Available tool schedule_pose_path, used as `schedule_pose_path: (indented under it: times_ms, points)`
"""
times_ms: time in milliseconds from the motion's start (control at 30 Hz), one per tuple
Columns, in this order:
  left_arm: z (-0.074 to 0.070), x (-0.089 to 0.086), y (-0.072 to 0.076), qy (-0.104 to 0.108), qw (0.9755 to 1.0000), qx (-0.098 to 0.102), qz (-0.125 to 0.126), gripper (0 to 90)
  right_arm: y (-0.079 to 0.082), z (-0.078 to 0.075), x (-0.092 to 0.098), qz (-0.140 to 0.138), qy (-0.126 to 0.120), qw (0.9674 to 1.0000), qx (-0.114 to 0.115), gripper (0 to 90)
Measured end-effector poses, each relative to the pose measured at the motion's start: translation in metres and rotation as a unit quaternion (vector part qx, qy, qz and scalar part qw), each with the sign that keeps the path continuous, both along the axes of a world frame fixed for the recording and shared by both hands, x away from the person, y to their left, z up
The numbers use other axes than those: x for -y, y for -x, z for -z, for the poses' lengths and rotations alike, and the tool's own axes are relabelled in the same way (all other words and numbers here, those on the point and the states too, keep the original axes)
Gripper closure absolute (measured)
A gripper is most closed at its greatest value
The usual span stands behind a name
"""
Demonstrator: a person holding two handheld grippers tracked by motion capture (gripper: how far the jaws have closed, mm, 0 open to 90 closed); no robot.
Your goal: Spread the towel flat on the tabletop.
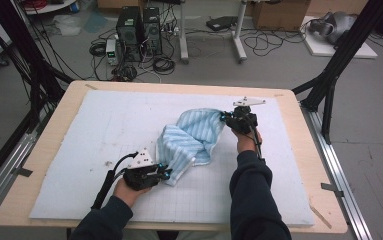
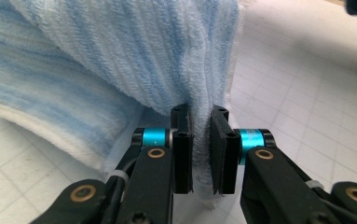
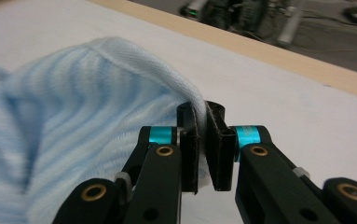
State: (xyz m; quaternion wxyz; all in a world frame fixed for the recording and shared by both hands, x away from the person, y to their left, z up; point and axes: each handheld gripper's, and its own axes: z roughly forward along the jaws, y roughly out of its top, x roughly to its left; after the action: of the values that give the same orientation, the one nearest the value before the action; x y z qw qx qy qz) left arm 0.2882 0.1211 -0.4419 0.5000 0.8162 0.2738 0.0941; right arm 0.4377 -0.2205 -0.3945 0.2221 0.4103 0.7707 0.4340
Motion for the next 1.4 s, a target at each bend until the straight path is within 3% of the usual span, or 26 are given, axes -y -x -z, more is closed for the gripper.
schedule_pose_path:
  times_ms: [33,67,133,200,267,300,333,367,400,433,500,567,600,833,900,933,1000,1067,1233,1400]
  points:
    - [0.000,0.000,0.001,0.003,1.0000,-0.002,0.001,80.4,-0.004,-0.005,0.004,0.030,0.019,0.9994,0.004,84.6]
    - [-0.001,0.000,0.001,0.004,1.0000,-0.002,0.003,80.4,-0.004,-0.005,0.004,0.030,0.019,0.9994,0.004,84.6]
    - [-0.001,0.000,0.002,0.006,1.0000,-0.004,0.004,80.2,-0.012,-0.008,0.013,0.072,0.036,0.9967,-0.013,84.6]
    - [0.001,0.000,0.003,0.002,1.0000,-0.006,0.003,80.1,-0.014,-0.008,0.017,0.085,0.040,0.9954,-0.018,84.6]
    - [0.002,-0.002,0.004,0.001,1.0000,-0.009,0.000,79.7,-0.017,-0.006,0.024,0.123,0.041,0.9912,-0.029,82.6]
    - [0.003,-0.002,0.004,0.003,0.9999,-0.011,0.000,79.7,-0.017,-0.006,0.024,0.123,0.041,0.9912,-0.029,82.6]
    - [0.004,-0.004,0.004,0.004,0.9998,-0.017,-0.006,77.1,-0.018,-0.002,0.026,0.132,0.029,0.9894,-0.053,71.5]
    - [0.004,-0.004,0.004,0.004,0.9998,-0.017,-0.006,71.5,-0.018,-0.002,0.026,0.132,0.029,0.9894,-0.053,71.5]
    - [0.005,-0.004,0.003,0.007,0.9995,-0.027,-0.016,60.8,-0.017,0.003,0.024,0.109,0.025,0.9918,-0.061,65.1]
    - [0.005,-0.005,0.002,0.007,0.9989,-0.038,-0.028,51.9,-0.013,0.002,0.022,0.102,0.031,0.9928,-0.053,63.6]
    - [0.003,-0.008,0.000,0.015,0.9977,-0.049,-0.043,47.8,-0.010,0.001,0.022,0.093,0.029,0.9943,-0.044,61.1]
    - [0.000,-0.013,0.000,0.025,0.9976,-0.039,-0.052,44.2,-0.002,-0.004,0.023,0.086,0.027,0.9955,-0.029,57.7]
    - [-0.001,-0.015,-0.001,0.028,0.9974,-0.036,-0.055,40.7,0.007,-0.010,0.028,0.086,0.018,0.9960,-0.011,54.0]
    - [-0.009,-0.033,-0.006,0.048,0.9951,-0.014,-0.086,39.2,0.040,-0.027,0.045,0.072,-0.023,0.9966,0.031,48.4]
    - [-0.011,-0.038,-0.008,0.052,0.9944,-0.006,-0.092,39.3,0.061,-0.025,0.044,0.065,-0.036,0.9964,0.042,43.2]
    - [-0.011,-0.040,-0.009,0.054,0.9940,-0.003,-0.095,39.3,0.061,-0.025,0.044,0.065,-0.036,0.9964,0.042,43.2]
    - [-0.011,-0.043,-0.012,0.055,0.9933,0.004,-0.101,39.0,0.075,-0.018,0.040,0.062,-0.046,0.9962,0.041,41.6]
    - [-0.010,-0.045,-0.014,0.048,0.9932,0.015,-0.105,38.2,0.086,-0.010,0.034,0.050,-0.040,0.9973,0.037,40.6]
    - [-0.008,-0.049,-0.016,0.036,0.9913,0.027,-0.123,33.6,0.113,0.015,0.017,0.034,-0.046,0.9983,0.009,36.6]
    - [-0.007,-0.053,-0.017,0.042,0.9887,0.025,-0.142,22.8,0.130,0.034,-0.005,0.009,-0.018,0.9998,-0.003,34.3]
